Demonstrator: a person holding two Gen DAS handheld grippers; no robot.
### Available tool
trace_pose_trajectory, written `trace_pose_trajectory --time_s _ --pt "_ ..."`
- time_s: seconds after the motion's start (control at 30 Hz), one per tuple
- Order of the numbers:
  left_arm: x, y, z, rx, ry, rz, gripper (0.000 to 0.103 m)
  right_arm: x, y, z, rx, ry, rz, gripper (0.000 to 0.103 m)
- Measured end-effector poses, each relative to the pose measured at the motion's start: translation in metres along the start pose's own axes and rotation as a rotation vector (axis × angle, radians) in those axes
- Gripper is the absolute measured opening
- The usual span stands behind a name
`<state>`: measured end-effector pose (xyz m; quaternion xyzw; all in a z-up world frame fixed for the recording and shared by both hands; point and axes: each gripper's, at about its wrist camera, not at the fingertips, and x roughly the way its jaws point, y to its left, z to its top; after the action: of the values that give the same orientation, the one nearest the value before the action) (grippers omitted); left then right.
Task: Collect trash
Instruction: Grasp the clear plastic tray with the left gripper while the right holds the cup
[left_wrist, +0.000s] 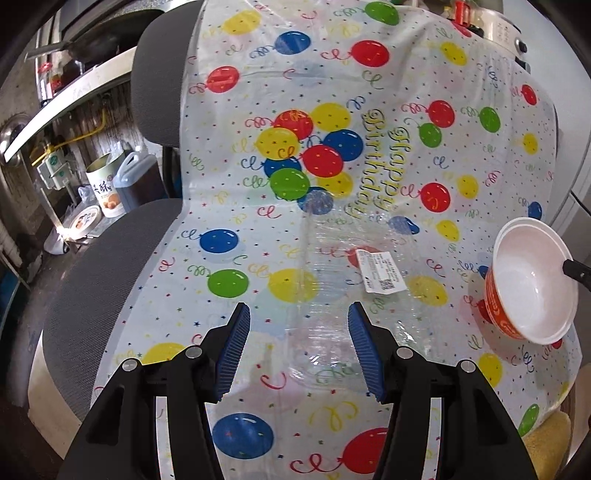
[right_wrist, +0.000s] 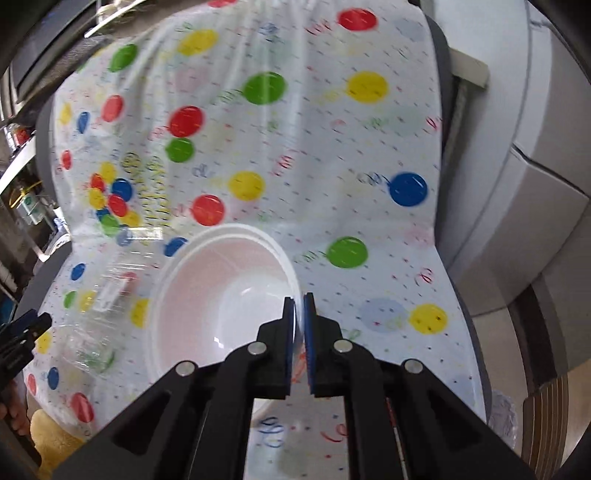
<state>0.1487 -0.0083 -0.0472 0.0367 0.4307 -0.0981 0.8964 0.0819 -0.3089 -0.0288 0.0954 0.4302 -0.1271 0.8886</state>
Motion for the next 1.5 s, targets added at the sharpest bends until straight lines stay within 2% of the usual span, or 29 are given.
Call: trace_pose_trajectory --time_s 0.03,0.07,0.1,0.17,0.4,0.6,0.87,1.0,1.13,1.2,1.43,1.5 --pt "0.0 -0.002 0.0 0.004 0.0 -0.004 0.057 0.003 -0.004 -0.001 0.004 0.005 -0.009 0.008" --pt "0.001 -0.004 0.0 0.008 0.001 -0.005 0.057 0.005 -0.005 -0.002 -0.001 0.009 -0.021 0.017" --pt "0.0 -0.005 0.0 0.01 -0.001 -0.006 0.057 0.006 -0.006 -0.003 -0.004 0.009 -0.027 0.039" --pt "0.0 -0.004 0.0 0.009 -0.004 -0.01 0.057 0.002 -0.008 -0.006 -0.005 -0.017 -0.03 0.065" --pt "0.014 0.0 0.006 -0.004 0.007 -0.018 0.057 -0.022 0.001 -0.013 -0.079 -0.103 -0.096 0.065" --pt "0.057 0.006 0.016 -0.042 0.08 -0.048 0.054 -0.032 0.017 -0.022 -0.148 -0.138 -0.092 0.065" --pt "0.097 0.011 0.032 -0.034 0.116 -0.069 0.037 -0.031 0.02 -0.027 -0.145 -0.137 -0.074 0.065" --pt "0.111 0.01 0.029 -0.012 0.116 -0.068 0.016 -0.031 0.021 -0.029 -0.141 -0.134 -0.063 0.065" --pt "0.094 0.012 0.027 -0.047 0.062 -0.1 0.007 -0.034 0.019 -0.03 -0.137 -0.14 -0.06 0.065" --pt "0.077 0.012 0.025 -0.059 0.033 -0.107 0.006 -0.037 0.017 -0.031 -0.131 -0.142 -0.057 0.065" --pt "0.02 0.012 0.008 -0.134 -0.058 -0.24 0.005 -0.05 0.007 -0.036 -0.095 -0.156 -0.046 0.065" --pt "0.002 0.005 0.0 -0.138 -0.089 -0.252 0.005 -0.052 0.002 -0.038 -0.081 -0.152 -0.05 0.065"
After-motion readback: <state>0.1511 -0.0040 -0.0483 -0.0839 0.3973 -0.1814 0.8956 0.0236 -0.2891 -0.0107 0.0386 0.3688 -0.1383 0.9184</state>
